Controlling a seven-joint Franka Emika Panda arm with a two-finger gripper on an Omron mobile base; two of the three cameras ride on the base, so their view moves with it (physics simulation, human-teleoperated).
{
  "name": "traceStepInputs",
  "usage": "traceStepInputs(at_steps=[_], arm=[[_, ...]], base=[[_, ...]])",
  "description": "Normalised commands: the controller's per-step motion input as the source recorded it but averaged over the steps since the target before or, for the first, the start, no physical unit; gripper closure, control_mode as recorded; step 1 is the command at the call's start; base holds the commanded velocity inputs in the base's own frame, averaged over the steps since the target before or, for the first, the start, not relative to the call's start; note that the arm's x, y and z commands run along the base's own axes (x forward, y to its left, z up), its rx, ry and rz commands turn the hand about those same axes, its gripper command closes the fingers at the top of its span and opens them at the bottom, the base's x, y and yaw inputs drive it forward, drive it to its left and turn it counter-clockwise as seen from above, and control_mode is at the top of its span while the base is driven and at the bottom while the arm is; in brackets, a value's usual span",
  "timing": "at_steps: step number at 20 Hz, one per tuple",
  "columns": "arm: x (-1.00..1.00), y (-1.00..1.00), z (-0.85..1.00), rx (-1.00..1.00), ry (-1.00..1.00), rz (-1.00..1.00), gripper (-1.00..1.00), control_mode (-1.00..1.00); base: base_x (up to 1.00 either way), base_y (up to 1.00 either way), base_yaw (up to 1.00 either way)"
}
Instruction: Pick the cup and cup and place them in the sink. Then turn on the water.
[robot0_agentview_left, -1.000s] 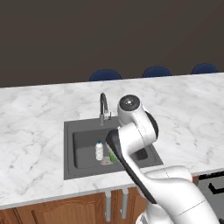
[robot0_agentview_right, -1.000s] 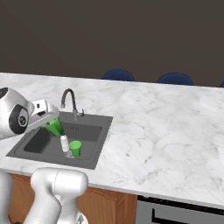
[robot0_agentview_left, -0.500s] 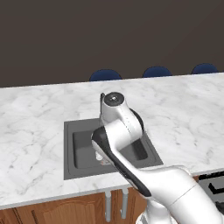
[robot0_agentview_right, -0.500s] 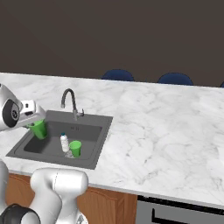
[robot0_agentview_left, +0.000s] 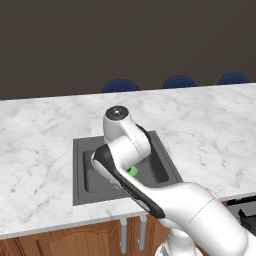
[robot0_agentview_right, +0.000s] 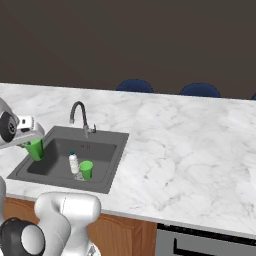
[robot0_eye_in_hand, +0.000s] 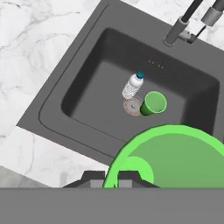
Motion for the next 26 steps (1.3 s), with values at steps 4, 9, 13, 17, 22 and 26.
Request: traceStepInputs(at_steps=[4,9,13,17,22,26], arm=[[0.0,0.0,-0.16,0.0,-0.05,-0.02,1.0,-1.0],[0.01,-0.07,-0.24,0.02,-0.05,-0.02,1.0,-1.0],[0.09,-0.08,-0.3,0.1,-0.02,-0.04,1.0,-1.0],[0.19,-0.02,-0.2,0.09,0.0,-0.05,1.0,-1.0],[0.31,0.0,-0.11,0.03,0.0,-0.04,1.0,-1.0],[0.16,-0.04,-0.18,0.0,0.0,-0.05,1.0,-1.0]], base=[[0.0,0.0,0.0],[0.0,0.0,0.0],[0.0,0.0,0.0],[0.0,0.0,0.0],[0.0,0.0,0.0],[0.0,0.0,0.0]])
